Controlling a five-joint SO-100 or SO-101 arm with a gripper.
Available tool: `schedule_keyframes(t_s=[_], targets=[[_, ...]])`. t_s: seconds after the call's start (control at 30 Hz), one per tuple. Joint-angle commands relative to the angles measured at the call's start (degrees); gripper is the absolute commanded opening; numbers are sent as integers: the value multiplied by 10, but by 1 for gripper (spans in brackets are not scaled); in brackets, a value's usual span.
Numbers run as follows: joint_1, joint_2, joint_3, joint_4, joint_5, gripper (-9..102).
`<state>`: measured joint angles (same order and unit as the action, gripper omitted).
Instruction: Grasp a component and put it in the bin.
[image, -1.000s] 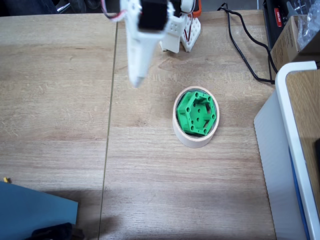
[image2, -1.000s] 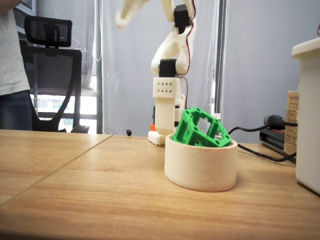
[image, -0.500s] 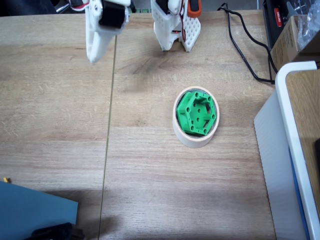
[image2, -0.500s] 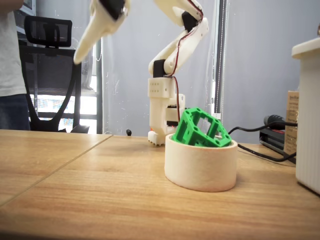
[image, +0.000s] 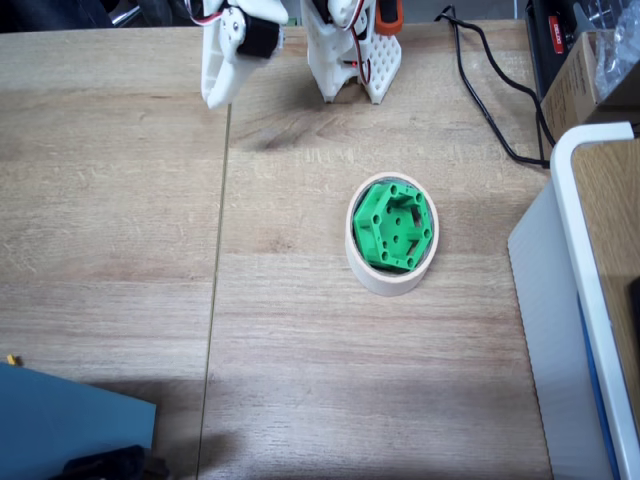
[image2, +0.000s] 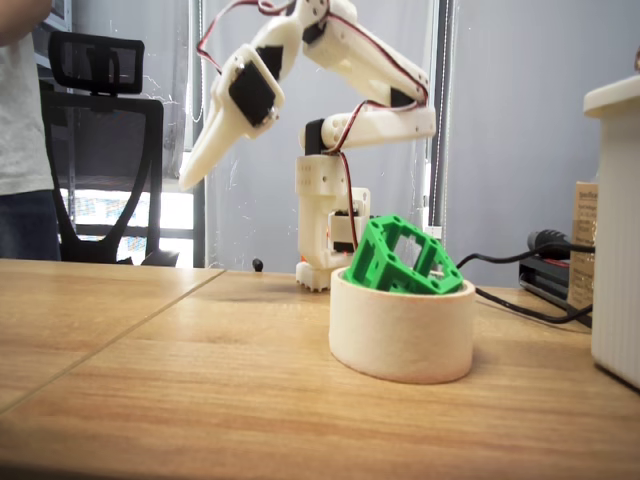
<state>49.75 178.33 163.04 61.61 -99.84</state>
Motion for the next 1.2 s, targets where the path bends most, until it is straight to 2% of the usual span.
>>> schedule_keyframes(t_s=[0.0, 0.6, 0.7, 0.93, 1.03, 1.17], targets=[[-4, 53, 34, 0, -6, 0], [3, 144, 193, 5, 0, 0], [3, 145, 198, 41, 4, 0], [3, 146, 192, 188, -2, 0], [-4, 146, 192, 218, 4, 0], [-4, 146, 192, 214, 4, 0]])
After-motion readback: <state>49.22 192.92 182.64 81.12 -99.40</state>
